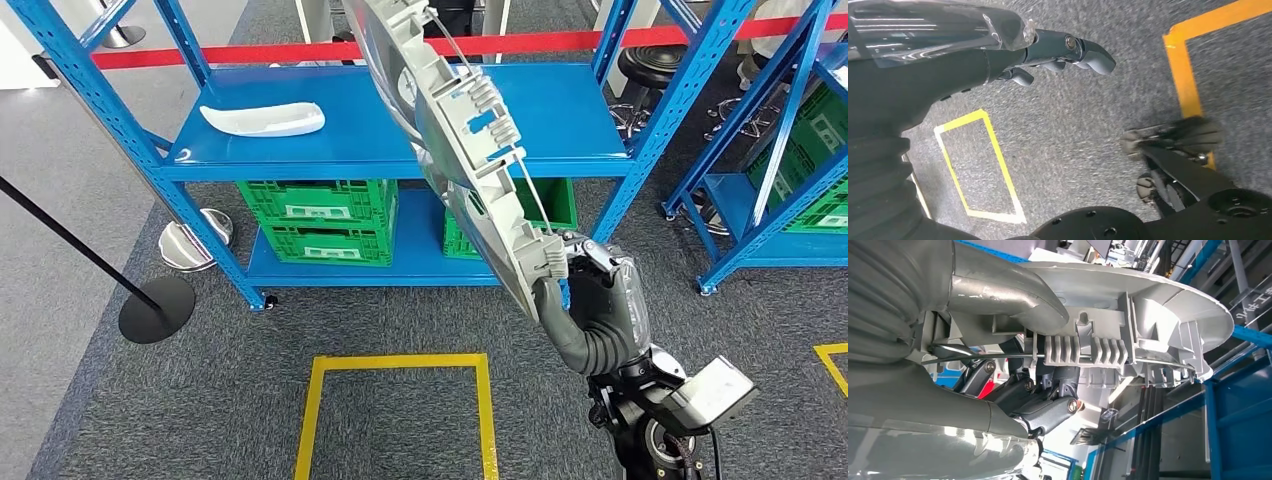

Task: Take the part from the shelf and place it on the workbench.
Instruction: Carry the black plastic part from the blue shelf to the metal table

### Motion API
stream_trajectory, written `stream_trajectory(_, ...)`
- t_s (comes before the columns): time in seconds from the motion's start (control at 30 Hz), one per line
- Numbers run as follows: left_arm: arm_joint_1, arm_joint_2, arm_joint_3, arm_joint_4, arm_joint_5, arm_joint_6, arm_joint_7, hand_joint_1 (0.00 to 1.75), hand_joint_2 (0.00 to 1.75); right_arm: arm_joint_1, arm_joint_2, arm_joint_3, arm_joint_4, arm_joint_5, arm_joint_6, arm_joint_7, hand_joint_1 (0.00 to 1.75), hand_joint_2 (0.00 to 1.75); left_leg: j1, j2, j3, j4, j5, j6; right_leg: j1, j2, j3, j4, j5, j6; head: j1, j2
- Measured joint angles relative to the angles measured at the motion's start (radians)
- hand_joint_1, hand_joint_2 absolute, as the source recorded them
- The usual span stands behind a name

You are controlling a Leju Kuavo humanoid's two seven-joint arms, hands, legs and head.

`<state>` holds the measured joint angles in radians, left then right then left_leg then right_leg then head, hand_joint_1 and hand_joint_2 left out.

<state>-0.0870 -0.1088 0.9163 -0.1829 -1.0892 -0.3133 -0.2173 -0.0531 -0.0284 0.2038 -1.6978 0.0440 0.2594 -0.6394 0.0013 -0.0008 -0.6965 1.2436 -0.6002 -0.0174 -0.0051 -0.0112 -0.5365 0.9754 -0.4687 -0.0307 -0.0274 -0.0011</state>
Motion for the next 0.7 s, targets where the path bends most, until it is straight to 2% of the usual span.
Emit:
stream_trajectory(0.03, 0.000, 0.000, 0.000, 0.000, 0.000, 0.000, 0.001, 0.00, 1.75, 0.000, -0.001, 0.000, 0.002, 0.001, -0.001, -0.001, 1.75, 1.75, 0.004, 0.000, 0.004, 0.028, 0.005, -0.003, -0.001, -0.001, -0.014, 0.004, 0.008, 0.002, 0.000, 0.000)
stream_trajectory(0.07, 0.000, 0.000, 0.000, 0.000, -0.001, 0.001, 0.002, 0.00, 1.75, 0.000, -0.002, 0.000, 0.004, 0.001, -0.003, -0.001, 1.75, 1.75, 0.007, 0.001, 0.027, 0.018, 0.029, -0.005, -0.002, -0.001, -0.027, 0.009, 0.014, 0.005, 0.000, 0.000)
stream_trajectory(0.1, -0.001, 0.000, 0.000, 0.000, -0.001, 0.001, 0.002, 0.00, 1.75, 0.000, -0.003, 0.000, 0.005, 0.001, -0.004, -0.001, 1.75, 1.75, 0.010, 0.001, 0.066, -0.027, 0.059, -0.005, -0.004, -0.001, -0.039, 0.016, 0.020, 0.008, 0.000, 0.000)
stream_trajectory(0.13, -0.001, 0.000, 0.000, 0.000, -0.002, 0.001, 0.002, 0.00, 1.75, 0.000, -0.004, 0.000, 0.006, 0.002, -0.007, -0.001, 1.75, 1.75, 0.011, 0.000, 0.115, -0.097, 0.078, -0.005, -0.005, -0.001, -0.050, 0.022, 0.024, 0.012, 0.000, 0.000)
stream_trajectory(0.17, -0.002, 0.000, 0.000, 0.000, -0.004, 0.001, 0.000, 0.00, 1.75, 0.001, -0.005, 0.000, 0.006, 0.002, -0.009, -0.002, 1.75, 1.75, 0.010, -0.003, 0.164, -0.170, 0.084, -0.003, -0.005, -0.001, -0.059, 0.027, 0.029, 0.017, 0.000, 0.000)
stream_trajectory(0.2, -0.002, 0.000, 0.000, 0.000, -0.005, 0.000, -0.002, 0.00, 1.75, 0.001, -0.006, 0.000, 0.006, 0.002, -0.012, -0.002, 1.75, 1.75, 0.009, -0.005, 0.198, -0.226, 0.081, 0.000, -0.004, -0.001, -0.064, 0.030, 0.035, 0.024, 0.000, 0.000)
stream_trajectory(0.23, -0.003, 0.000, 0.000, 0.000, -0.007, 0.000, -0.004, 0.00, 1.75, 0.001, -0.006, 0.000, 0.006, 0.002, -0.013, -0.003, 1.75, 1.75, 0.006, -0.008, 0.216, -0.259, 0.073, 0.004, -0.004, -0.001, -0.069, 0.030, 0.043, 0.030, 0.000, 0.000)
stream_trajectory(0.3, -0.002, 0.000, 0.000, 0.000, -0.010, -0.002, -0.006, 0.00, 1.75, 0.004, -0.007, 0.000, 0.006, 0.002, -0.015, -0.005, 1.75, 1.75, 0.005, -0.008, 0.214, -0.275, 0.077, 0.017, -0.006, -0.002, -0.077, 0.028, 0.056, 0.043, 0.001, 0.000)
stream_trajectory(0.33, -0.003, 0.000, 0.000, 0.000, -0.013, -0.003, -0.006, 0.00, 1.75, 0.007, -0.008, 0.000, 0.006, 0.001, -0.015, -0.006, 1.75, 1.75, 0.007, -0.006, 0.207, -0.278, 0.084, 0.026, -0.007, 0.000, -0.084, 0.034, 0.047, 0.049, 0.001, 0.000)
stream_trajectory(0.37, -0.004, -0.001, 0.000, 0.000, -0.016, -0.004, -0.007, 0.00, 1.75, 0.009, -0.010, 0.000, 0.007, 0.001, -0.015, -0.008, 1.75, 1.75, 0.008, -0.003, 0.198, -0.282, 0.092, 0.036, -0.007, 0.001, -0.095, 0.057, 0.020, 0.053, 0.004, 0.000)
stream_trajectory(0.4, -0.006, -0.001, 0.000, 0.000, -0.018, -0.004, -0.007, 0.00, 1.75, 0.012, -0.012, 0.000, 0.007, 0.000, -0.016, -0.009, 1.75, 1.75, 0.010, 0.000, 0.187, -0.285, 0.102, 0.046, -0.008, 0.003, -0.110, 0.098, -0.023, 0.057, 0.006, 0.000)
stream_trajectory(0.47, -0.008, -0.002, 0.000, 0.000, -0.025, -0.004, -0.008, 0.00, 1.75, 0.022, -0.018, -0.001, 0.007, -0.004, -0.017, -0.015, 1.75, 1.75, 0.007, 0.003, 0.161, -0.281, 0.122, 0.054, -0.008, 0.005, -0.142, 0.229, -0.117, 0.063, 0.009, 0.000)
stream_trajectory(0.5, -0.008, -0.003, 0.000, 0.000, -0.027, -0.004, -0.008, 0.00, 1.75, 0.028, -0.021, -0.002, 0.007, -0.006, -0.018, -0.018, 1.75, 1.75, 0.006, 0.004, 0.147, -0.278, 0.132, 0.054, -0.008, 0.006, -0.151, 0.289, -0.140, 0.064, 0.009, 0.000)
stream_trajectory(0.53, -0.009, -0.003, 0.000, 0.000, -0.030, -0.004, -0.008, 0.00, 1.75, 0.035, -0.024, -0.003, 0.007, -0.008, -0.018, -0.022, 1.75, 1.75, 0.005, 0.005, 0.133, -0.274, 0.140, 0.054, -0.008, 0.006, -0.147, 0.324, -0.140, 0.064, 0.009, 0.000)
stream_trajectory(0.57, -0.009, -0.004, 0.000, 0.000, -0.032, -0.004, -0.008, 0.00, 1.75, 0.041, -0.026, -0.004, 0.007, -0.009, -0.019, -0.024, 1.75, 1.75, 0.004, 0.006, 0.118, -0.268, 0.148, 0.053, -0.008, 0.007, -0.126, 0.322, -0.120, 0.063, 0.009, 0.000)
stream_trajectory(0.6, -0.009, -0.005, 0.000, 0.000, -0.034, -0.004, -0.008, 0.00, 1.75, 0.047, -0.028, -0.005, 0.007, -0.010, -0.019, -0.025, 1.75, 1.75, 0.004, 0.006, 0.103, -0.261, 0.154, 0.051, -0.008, 0.007, -0.088, 0.282, -0.090, 0.061, 0.009, 0.000)
stream_trajectory(0.63, -0.010, -0.006, -0.001, 0.000, -0.036, -0.004, -0.008, 0.00, 1.75, 0.051, -0.030, -0.006, 0.006, -0.010, -0.019, -0.025, 1.75, 1.75, 0.004, 0.007, 0.090, -0.253, 0.160, 0.049, -0.008, 0.007, -0.039, 0.215, -0.069, 0.059, 0.009, 0.000)
stream_trajectory(0.67, -0.010, -0.007, -0.001, 0.000, -0.038, -0.004, -0.007, 0.00, 1.75, 0.054, -0.031, -0.008, 0.004, -0.011, -0.019, -0.026, 1.75, 1.75, 0.003, 0.006, 0.078, -0.245, 0.166, 0.045, -0.008, 0.007, 0.012, 0.136, -0.065, 0.057, 0.009, 0.000)
stream_trajectory(0.7, -0.011, -0.008, -0.001, 0.000, -0.039, -0.004, -0.006, 0.00, 1.75, 0.058, -0.032, -0.009, 0.002, -0.011, -0.019, -0.026, 1.75, 1.75, 0.002, 0.006, 0.069, -0.240, 0.174, 0.040, -0.006, 0.008, 0.049, 0.075, -0.072, 0.054, 0.008, 0.000)
